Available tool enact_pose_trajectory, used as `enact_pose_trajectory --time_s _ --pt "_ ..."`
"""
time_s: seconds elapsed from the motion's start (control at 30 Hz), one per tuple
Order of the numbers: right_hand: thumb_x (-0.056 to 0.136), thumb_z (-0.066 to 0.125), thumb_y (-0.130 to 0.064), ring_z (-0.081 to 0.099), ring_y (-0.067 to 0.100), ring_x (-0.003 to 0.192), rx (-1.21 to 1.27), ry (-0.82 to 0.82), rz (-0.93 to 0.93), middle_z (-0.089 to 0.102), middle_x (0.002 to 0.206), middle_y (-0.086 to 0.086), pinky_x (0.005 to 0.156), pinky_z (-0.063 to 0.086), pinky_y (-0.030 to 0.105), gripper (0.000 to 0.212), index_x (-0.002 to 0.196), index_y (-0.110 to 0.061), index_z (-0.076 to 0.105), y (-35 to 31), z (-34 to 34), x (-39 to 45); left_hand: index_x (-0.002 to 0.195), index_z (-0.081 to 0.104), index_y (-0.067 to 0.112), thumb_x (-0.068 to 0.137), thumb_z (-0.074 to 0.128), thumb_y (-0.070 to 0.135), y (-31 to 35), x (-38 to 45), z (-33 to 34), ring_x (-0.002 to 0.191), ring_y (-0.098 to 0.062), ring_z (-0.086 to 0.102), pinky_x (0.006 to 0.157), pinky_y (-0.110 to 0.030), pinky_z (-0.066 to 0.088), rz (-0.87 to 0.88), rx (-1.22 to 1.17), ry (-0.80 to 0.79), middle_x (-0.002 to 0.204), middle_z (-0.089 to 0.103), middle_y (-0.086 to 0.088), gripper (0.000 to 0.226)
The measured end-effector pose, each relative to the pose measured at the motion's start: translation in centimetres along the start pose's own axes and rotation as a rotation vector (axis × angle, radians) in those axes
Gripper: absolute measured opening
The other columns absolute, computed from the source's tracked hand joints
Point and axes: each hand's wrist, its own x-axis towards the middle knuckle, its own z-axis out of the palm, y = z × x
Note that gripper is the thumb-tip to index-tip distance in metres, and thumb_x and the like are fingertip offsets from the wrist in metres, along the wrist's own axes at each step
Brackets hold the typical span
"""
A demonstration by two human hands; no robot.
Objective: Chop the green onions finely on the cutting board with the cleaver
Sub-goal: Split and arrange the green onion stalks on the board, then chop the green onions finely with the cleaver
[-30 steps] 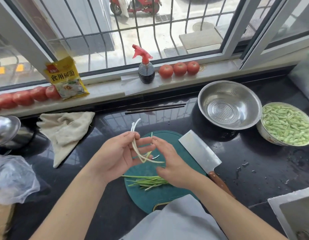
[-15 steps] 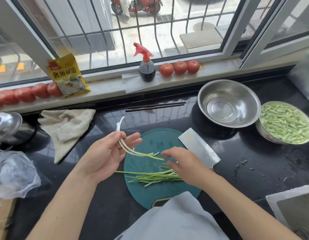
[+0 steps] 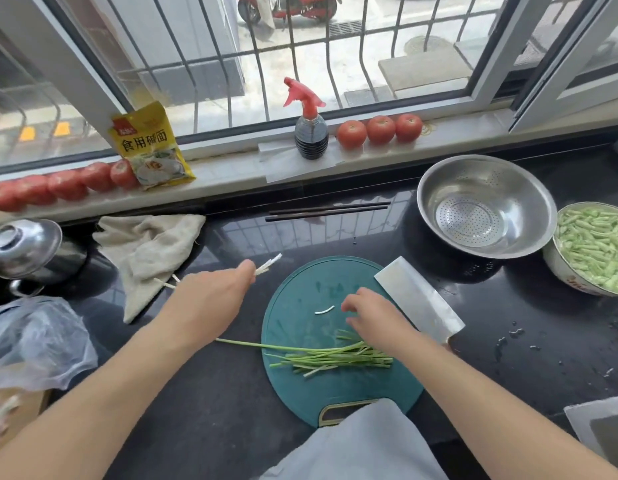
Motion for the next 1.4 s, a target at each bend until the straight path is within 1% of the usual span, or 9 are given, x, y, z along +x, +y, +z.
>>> enact_pose_trajectory --time_s 0.17,0.3,0.4,0.63,0.9,1.03,1.13,1.3,1.4 --pt "0.088 0.067 -0.025 0.047 0.028 0.105 -0.117 0.061 -0.143 0.051 0.108 0.003 0.087 0.043 0.042 0.024 0.11 -0.019 0.061 -2.2 3.5 5.0 0.085 0.042 0.018 0.078 0.068 0.004 1.6 3.1 4.7 0.043 -0.024 0.045 0.042 -0.028 0.016 0.105 0.116 -0.007 0.057 0.042 0.004 0.031" --pt "0.09 0.061 -0.015 0.048 0.027 0.098 0.04 0.349 0.132 0.056 0.103 0.004 0.086 0.043 0.041 0.017 0.107 -0.015 0.063 1.0 2.3 1.0 0.083 0.05 0.018 0.066 0.068 0.002 5.8 5.7 10.0 0.05 -0.026 0.054 0.043 -0.029 0.02 0.202 0.066 -0.041 0.061 0.05 0.002 0.029" --pt "0.085 0.06 -0.007 0.051 0.03 0.09 -0.081 0.514 0.268 0.057 0.096 0.006 0.08 0.045 0.043 0.018 0.101 -0.011 0.065 5.5 1.4 -5.2 0.083 0.053 0.019 0.068 0.075 0.007 8.0 5.2 14.2 0.056 -0.025 0.055 0.046 -0.033 0.026 0.238 0.095 -0.127 0.069 0.053 0.0 0.028" --pt "0.081 0.076 -0.019 0.047 0.028 0.09 -0.143 0.427 0.396 0.053 0.104 0.008 0.078 0.049 0.045 0.043 0.12 -0.01 0.06 9.2 1.9 -9.6 0.091 0.048 0.02 0.091 0.065 0.035 8.4 4.4 16.4 0.074 -0.026 0.053 0.06 -0.038 0.037 0.161 0.018 -0.12 0.086 0.052 -0.002 0.022" --pt "0.092 0.064 -0.023 0.043 0.022 0.083 -0.253 0.23 0.342 0.05 0.1 0.005 0.069 0.049 0.037 0.06 0.145 -0.014 0.038 10.9 2.4 -10.5 0.087 0.057 0.021 0.099 0.06 0.025 10.5 5.4 17.3 0.074 -0.023 0.049 0.063 -0.036 0.036 -0.08 -0.134 -0.109 0.083 0.054 0.003 0.013" --pt "0.094 0.038 -0.017 0.041 0.024 0.089 -0.309 0.127 0.331 0.047 0.111 0.01 0.073 0.036 0.031 0.053 0.147 -0.011 0.035 11.3 0.9 -10.4 0.078 0.051 0.022 0.088 0.072 0.013 12.0 7.3 17.7 0.065 -0.022 0.045 0.059 -0.034 0.027 0.037 -0.109 -0.079 0.074 0.048 0.003 0.025" --pt "0.095 0.041 -0.018 0.051 0.031 0.099 -0.143 0.174 0.406 0.05 0.115 0.013 0.077 0.038 0.032 0.056 0.15 -0.015 0.03 10.2 -1.0 -10.6 0.078 0.049 0.022 0.081 0.075 0.009 14.0 10.4 17.6 0.068 -0.023 0.045 0.062 -0.033 0.025 0.129 -0.106 -0.068 0.076 0.046 0.002 0.029" --pt "0.102 0.041 -0.036 0.061 0.022 0.091 0.087 0.34 0.433 0.058 0.099 -0.006 0.08 0.051 0.04 0.025 0.118 -0.027 0.058 8.3 -2.7 -10.3 0.089 0.055 0.02 0.09 0.068 0.022 15.7 10.3 17.1 0.079 -0.025 0.049 0.068 -0.037 0.039 0.122 -0.217 -0.063 0.086 0.052 0.001 0.014" --pt "0.101 0.037 -0.035 0.055 0.03 0.073 0.041 0.297 0.44 0.046 0.083 -0.002 0.066 0.045 0.043 0.021 0.088 -0.025 0.05 6.3 -1.7 -8.8 0.091 0.054 0.021 0.091 0.067 0.021 14.7 9.1 17.2 0.079 -0.024 0.046 0.071 -0.037 0.039 0.096 -0.218 -0.051 0.088 0.051 0.002 0.014"
